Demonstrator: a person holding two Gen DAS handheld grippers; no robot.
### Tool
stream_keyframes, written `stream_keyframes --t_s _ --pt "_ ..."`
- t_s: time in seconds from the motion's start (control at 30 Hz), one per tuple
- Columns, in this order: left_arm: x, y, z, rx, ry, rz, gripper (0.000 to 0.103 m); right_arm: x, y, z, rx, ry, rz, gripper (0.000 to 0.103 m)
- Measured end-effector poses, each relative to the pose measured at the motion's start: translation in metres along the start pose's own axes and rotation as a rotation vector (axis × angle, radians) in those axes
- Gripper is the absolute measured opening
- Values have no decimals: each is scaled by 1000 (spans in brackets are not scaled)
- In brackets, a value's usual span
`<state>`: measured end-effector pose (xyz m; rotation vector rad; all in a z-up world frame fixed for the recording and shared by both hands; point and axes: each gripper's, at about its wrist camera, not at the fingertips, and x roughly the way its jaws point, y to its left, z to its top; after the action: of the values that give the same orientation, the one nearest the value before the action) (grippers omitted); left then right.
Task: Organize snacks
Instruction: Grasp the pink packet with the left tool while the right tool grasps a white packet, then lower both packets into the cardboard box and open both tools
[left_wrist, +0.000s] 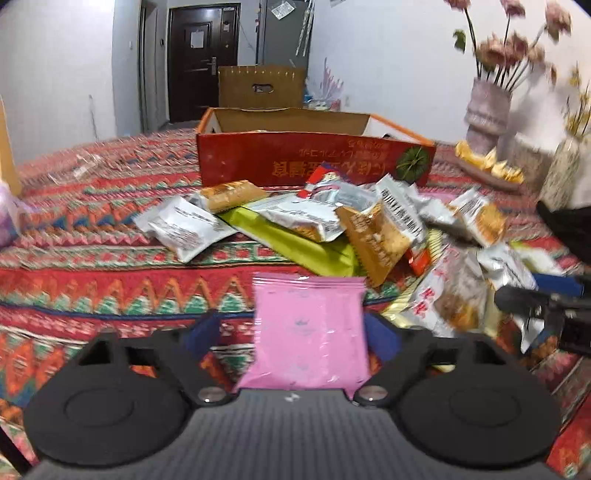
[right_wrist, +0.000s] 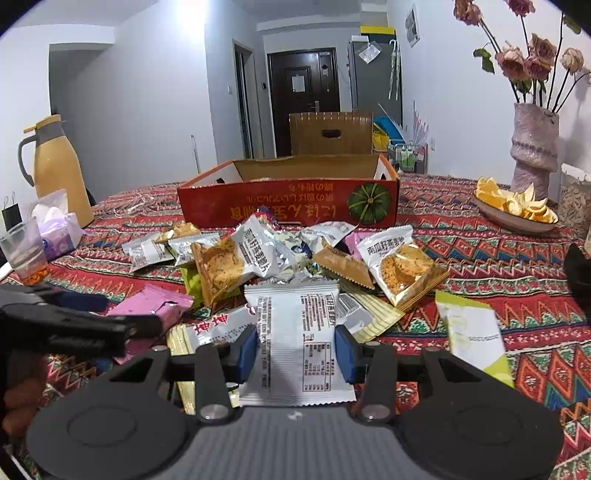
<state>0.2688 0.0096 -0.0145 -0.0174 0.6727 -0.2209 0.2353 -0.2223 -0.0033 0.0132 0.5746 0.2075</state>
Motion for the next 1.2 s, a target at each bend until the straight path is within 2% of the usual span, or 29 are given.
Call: stream_keyframes --t_s 0.07,0.23,0.37,0.53,0.73,0.97,1.03,1.2 --pt "-4 -2 -3 16 -15 23 63 -5 -2 -2 2 -2 -8 43" --pt "-23 -2 -12 -10 -9 15 62 -14 -3 -7 -4 5 -15 43" --pt "-45 -3 -14 -17 -36 27 62 -19 -4 -12 -1 3 -6 43" --pt "-61 0 -2 -36 -85 27 63 -16 -6 -11 -1 4 0 43" --pt "-54 9 26 -68 -99 13 63 -7 -13 3 -8 -5 5 43" --pt "-34 27 70 -75 -119 13 63 3 -32 48 -69 -62 -13 43" --pt "-24 33 87 -70 -134 7 63 8 -37 65 -89 -83 -3 43" --pt "12 44 133 -56 -153 25 63 29 -50 121 -178 -177 -41 43"
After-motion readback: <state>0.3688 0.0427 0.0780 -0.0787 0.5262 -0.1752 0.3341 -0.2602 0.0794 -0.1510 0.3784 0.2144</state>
